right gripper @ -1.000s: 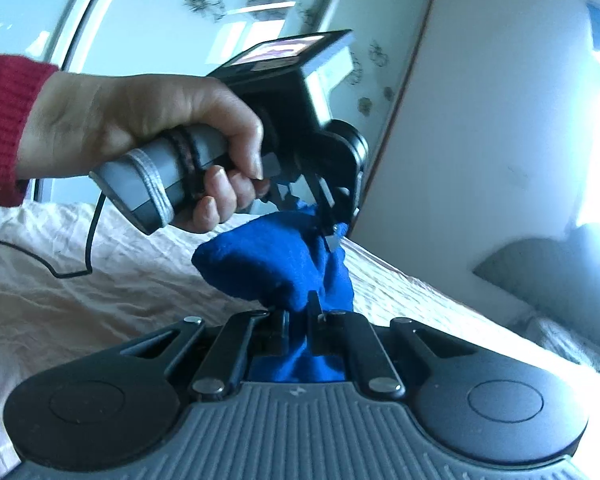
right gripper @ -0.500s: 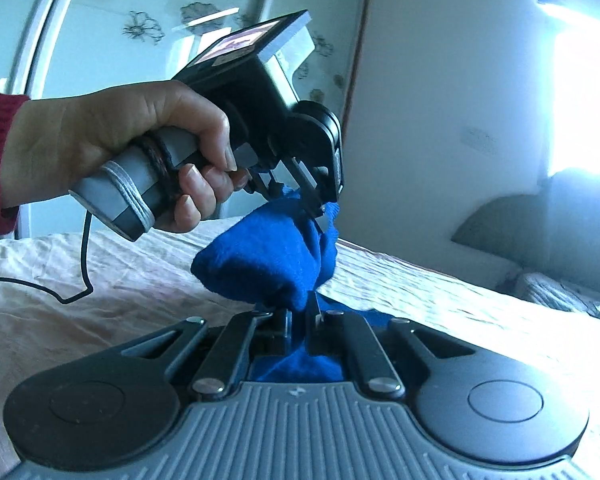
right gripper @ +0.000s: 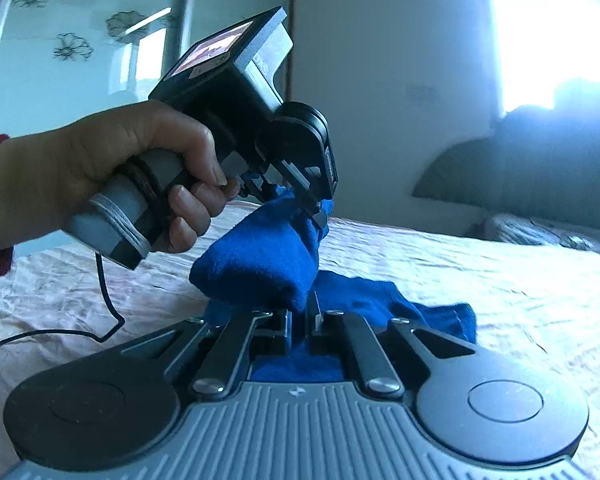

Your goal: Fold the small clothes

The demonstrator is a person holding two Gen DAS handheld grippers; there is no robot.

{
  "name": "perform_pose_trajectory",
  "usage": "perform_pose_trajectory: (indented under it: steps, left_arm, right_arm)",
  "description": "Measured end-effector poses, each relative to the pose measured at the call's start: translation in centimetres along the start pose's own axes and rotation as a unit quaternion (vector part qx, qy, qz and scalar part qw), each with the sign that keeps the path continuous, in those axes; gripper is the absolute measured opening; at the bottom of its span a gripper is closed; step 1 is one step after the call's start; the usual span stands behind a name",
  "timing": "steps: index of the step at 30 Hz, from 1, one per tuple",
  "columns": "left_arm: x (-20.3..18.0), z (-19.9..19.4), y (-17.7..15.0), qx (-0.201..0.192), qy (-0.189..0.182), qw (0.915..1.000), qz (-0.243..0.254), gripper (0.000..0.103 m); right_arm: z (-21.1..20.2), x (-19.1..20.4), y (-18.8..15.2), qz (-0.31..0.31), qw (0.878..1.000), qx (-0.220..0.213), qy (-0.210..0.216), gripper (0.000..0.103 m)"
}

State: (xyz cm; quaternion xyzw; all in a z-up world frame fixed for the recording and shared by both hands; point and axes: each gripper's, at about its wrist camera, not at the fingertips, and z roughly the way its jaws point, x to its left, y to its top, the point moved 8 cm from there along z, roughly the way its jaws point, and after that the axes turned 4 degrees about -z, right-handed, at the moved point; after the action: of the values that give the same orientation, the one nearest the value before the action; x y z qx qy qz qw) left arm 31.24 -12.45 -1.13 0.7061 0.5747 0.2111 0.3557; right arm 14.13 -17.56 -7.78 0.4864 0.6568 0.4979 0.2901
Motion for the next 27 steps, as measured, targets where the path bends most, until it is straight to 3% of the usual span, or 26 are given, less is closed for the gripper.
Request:
perform_pose_trajectory:
  steps: [13, 18, 20, 22, 27]
  left_arm:
    - [-5.8, 5.5, -2.6, 0.044, -0.005, 0.9981, 0.043, 0.019]
    - [-6.7, 6.5, -2.6, 0.054, -0.021, 0.9978, 0.033, 0.043]
    - [-7.1, 6.5, -2.3, 0.051, -0.034, 0.9978, 0.025, 0.067]
    - [-7.6, 6.4, -1.9, 0.037, -0.036, 0.9984, 0.023, 0.072]
    - [-8.1, 6.1, -1.5, 0.023, -0.038, 0.9988, 0.019, 0.072]
  right_arm:
    - [0.0, -5.5, -3.3, 0.131, 0.99, 0.045, 0.0, 0.006]
    - [0.0, -6.8, -4.8, 0.198, 0.978, 0.062, 0.015, 0.006]
    - [0.2, -7.2, -5.2, 0.218, 0.973, 0.071, 0.024, 0.006]
    - [0.3, -7.5, -5.7, 0.236, 0.968, 0.081, 0.029, 0.007]
    - [0.2, -8.2, -6.7, 0.275, 0.955, 0.1, 0.04, 0.007]
